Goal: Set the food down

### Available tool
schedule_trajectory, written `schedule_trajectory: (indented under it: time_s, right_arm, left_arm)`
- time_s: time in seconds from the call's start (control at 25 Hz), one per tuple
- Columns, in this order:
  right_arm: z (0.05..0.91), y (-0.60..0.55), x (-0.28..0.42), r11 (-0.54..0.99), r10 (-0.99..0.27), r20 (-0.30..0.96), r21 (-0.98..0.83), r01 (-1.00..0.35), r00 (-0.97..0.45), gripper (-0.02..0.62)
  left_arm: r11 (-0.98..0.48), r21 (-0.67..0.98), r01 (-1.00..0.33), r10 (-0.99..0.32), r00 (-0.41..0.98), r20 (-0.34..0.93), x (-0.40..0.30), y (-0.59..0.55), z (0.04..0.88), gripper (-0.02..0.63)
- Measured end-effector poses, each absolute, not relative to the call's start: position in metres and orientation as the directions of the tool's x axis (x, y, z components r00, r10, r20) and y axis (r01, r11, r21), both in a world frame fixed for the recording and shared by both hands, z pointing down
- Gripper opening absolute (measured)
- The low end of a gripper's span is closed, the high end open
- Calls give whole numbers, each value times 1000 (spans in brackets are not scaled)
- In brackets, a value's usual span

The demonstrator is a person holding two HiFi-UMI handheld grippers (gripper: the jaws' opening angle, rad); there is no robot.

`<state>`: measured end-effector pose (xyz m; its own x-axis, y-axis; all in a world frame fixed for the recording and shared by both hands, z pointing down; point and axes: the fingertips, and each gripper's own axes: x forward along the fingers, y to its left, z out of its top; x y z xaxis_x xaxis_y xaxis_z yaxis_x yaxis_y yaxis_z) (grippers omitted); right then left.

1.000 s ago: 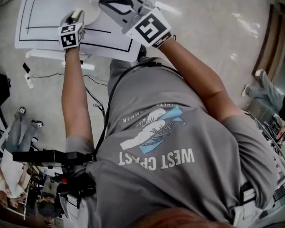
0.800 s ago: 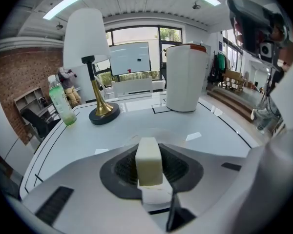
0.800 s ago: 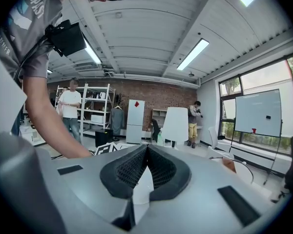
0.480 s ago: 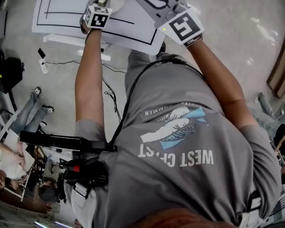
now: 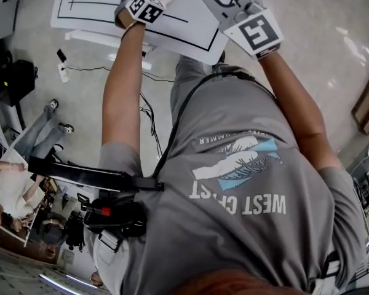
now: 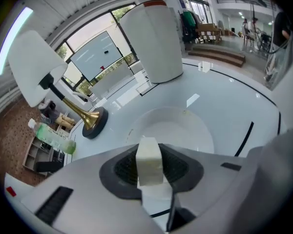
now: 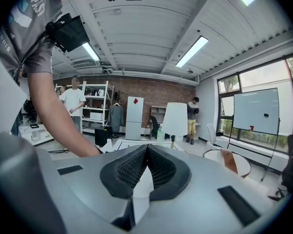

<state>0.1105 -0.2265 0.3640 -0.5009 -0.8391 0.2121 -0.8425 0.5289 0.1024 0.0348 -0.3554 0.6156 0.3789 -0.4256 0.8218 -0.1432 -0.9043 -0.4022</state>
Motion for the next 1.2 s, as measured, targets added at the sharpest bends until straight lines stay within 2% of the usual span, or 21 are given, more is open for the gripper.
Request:
schedule_trajectory:
  time_s: [0.44,0.68,0.88,1.2]
  right_arm:
    - [370,-228,110,532,-836,215,100,-841,-504,8]
    - [369,-233,108,536,-836,184,69,-841,-517,8]
    - [364,-222,123,525,-839,216,75,-848,-500,8]
    - [378,-226,111,532,-828,246,67,-844,-503,8]
  left_arm:
    - [-833,-539,126,-484,307,819,36,-361,627,106]
    - [-834,-534,137,-479,296,826,35,-360,630,106]
    - [-858,-495,136,-440,300,846,60,-348,622,109]
    - [-881,-461,107,-415,293,861,44,-351,628,109]
